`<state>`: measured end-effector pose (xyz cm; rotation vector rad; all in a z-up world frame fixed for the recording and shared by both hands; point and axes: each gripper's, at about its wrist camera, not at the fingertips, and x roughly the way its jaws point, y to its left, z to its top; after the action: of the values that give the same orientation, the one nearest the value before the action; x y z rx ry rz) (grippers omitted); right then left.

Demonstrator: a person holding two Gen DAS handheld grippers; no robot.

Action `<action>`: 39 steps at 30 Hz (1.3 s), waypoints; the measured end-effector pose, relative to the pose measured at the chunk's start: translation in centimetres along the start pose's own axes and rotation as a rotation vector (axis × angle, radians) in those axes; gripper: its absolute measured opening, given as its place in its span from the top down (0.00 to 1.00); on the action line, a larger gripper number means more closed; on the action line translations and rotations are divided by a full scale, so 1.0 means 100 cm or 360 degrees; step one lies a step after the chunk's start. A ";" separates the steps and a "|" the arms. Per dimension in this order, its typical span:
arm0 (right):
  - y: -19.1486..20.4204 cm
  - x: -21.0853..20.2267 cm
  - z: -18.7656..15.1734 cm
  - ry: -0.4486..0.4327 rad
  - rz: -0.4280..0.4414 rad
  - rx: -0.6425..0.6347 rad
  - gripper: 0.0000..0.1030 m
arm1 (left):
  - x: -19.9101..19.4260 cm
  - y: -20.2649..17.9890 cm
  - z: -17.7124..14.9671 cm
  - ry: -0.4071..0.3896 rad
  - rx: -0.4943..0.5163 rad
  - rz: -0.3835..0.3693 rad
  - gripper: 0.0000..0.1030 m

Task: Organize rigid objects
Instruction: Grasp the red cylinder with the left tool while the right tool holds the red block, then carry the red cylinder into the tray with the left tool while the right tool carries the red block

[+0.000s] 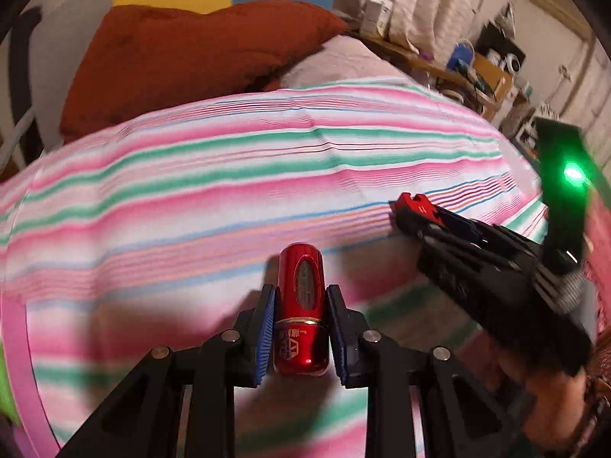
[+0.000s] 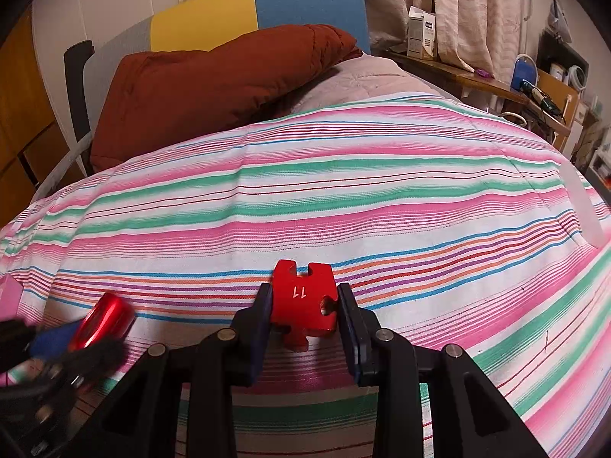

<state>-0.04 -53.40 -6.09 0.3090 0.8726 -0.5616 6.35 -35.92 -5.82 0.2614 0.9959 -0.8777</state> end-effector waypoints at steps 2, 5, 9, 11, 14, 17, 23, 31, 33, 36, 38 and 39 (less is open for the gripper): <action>0.000 0.000 0.000 -0.0002 -0.0001 -0.0002 0.68 | -0.013 0.006 -0.009 -0.0031 -0.0055 -0.0022 0.75; 0.002 -0.001 0.000 -0.0006 -0.0008 -0.0018 0.68 | -0.031 0.011 -0.024 -0.0077 -0.0084 -0.0027 0.75; 0.007 -0.004 -0.001 -0.0017 -0.0008 -0.0065 0.68 | -0.055 0.016 -0.042 -0.0125 -0.0142 -0.0060 0.75; 0.012 -0.006 -0.001 -0.0024 -0.0012 -0.0106 0.68 | -0.068 0.020 -0.052 -0.0147 -0.0172 -0.0073 0.75; 0.019 -0.010 -0.003 -0.0036 -0.0015 -0.0157 0.68 | -0.079 0.024 -0.064 -0.0156 -0.0197 -0.0073 0.75; 0.025 -0.013 -0.005 -0.0044 -0.0011 -0.0198 0.68 | -0.089 0.030 -0.076 -0.0171 -0.0216 -0.0067 0.75; 0.038 -0.019 -0.007 -0.0050 0.0007 -0.0273 0.68 | -0.113 0.049 -0.097 -0.0205 -0.0289 -0.0040 0.75; 0.049 -0.025 -0.011 -0.0018 0.0058 -0.0285 0.68 | -0.152 0.072 -0.122 -0.0310 -0.0353 0.0012 0.75; 0.052 -0.027 -0.013 -0.0009 0.0075 -0.0285 0.68 | -0.162 0.078 -0.127 -0.0335 -0.0362 0.0034 0.75; 0.062 -0.033 -0.017 -0.0005 0.0111 -0.0314 0.68 | -0.174 0.091 -0.137 -0.0360 -0.0386 0.0078 0.75; 0.070 -0.037 -0.021 -0.0006 0.0133 -0.0348 0.68 | -0.179 0.102 -0.147 -0.0373 -0.0423 0.0093 0.75; 0.073 -0.039 -0.023 -0.0006 0.0144 -0.0358 0.68 | -0.182 0.106 -0.151 -0.0389 -0.0446 0.0082 0.75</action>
<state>0.79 -45.04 -4.18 0.1418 0.9043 -0.3758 0.44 -11.10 -1.12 -0.0575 0.8673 -0.6941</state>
